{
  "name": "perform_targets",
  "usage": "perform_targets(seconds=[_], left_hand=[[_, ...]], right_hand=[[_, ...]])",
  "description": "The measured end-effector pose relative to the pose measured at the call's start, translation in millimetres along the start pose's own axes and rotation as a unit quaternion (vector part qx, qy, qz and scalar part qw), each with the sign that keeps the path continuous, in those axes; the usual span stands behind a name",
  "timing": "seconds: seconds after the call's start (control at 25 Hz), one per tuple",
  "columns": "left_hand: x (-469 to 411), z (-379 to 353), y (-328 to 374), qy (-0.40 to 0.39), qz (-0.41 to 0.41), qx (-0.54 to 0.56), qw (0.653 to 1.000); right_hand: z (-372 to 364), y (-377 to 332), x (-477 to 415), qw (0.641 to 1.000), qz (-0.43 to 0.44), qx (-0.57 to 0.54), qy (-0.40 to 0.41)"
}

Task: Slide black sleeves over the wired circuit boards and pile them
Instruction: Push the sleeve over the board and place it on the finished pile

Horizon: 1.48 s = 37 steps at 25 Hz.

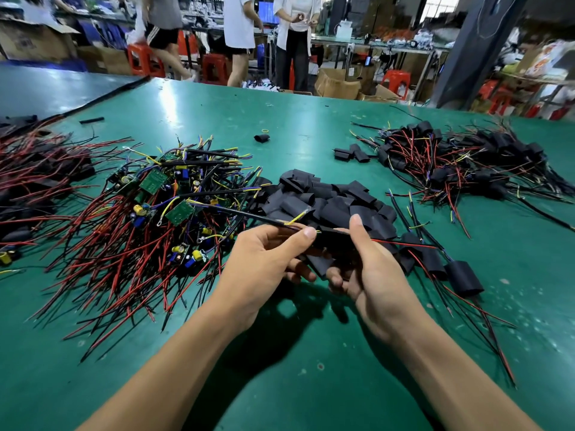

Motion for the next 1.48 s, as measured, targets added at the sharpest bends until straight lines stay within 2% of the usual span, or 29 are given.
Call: perform_targets(seconds=[0.24, 0.48, 0.68, 1.0, 1.24, 1.48], left_hand=[[-2, 1, 2, 0.001, 0.011, 0.037, 0.999], [0, 3, 3, -0.002, -0.001, 0.025, 1.0], [1, 1, 4, -0.025, 0.011, 0.044, 0.999], [3, 6, 8, -0.1, 0.079, 0.065, 0.99], [4, 4, 9, -0.098, 0.081, 0.075, 0.989], [2, 3, 8, -0.077, 0.095, 0.058, 0.991]], right_hand=[[-4, -7, 3, 0.993, 0.047, -0.107, -0.021], [-4, -7, 6, 0.989, 0.141, 0.048, -0.004], [-12, 3, 11, 0.989, 0.13, 0.056, -0.043], [-14, 3, 13, 0.987, 0.102, 0.039, -0.116], [-6, -1, 6, 0.991, 0.108, -0.005, -0.084], [-11, 0, 8, 0.983, 0.155, 0.032, -0.095]])
Point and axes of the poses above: each hand's wrist, its own x-axis away from the middle knuckle, its own z-axis out of the back of the hand, y = z × x, the point moved 3 cm from there along -x, towards the middle knuckle, and after that the axes turned 4 degrees about y, right-handed, at the moved point
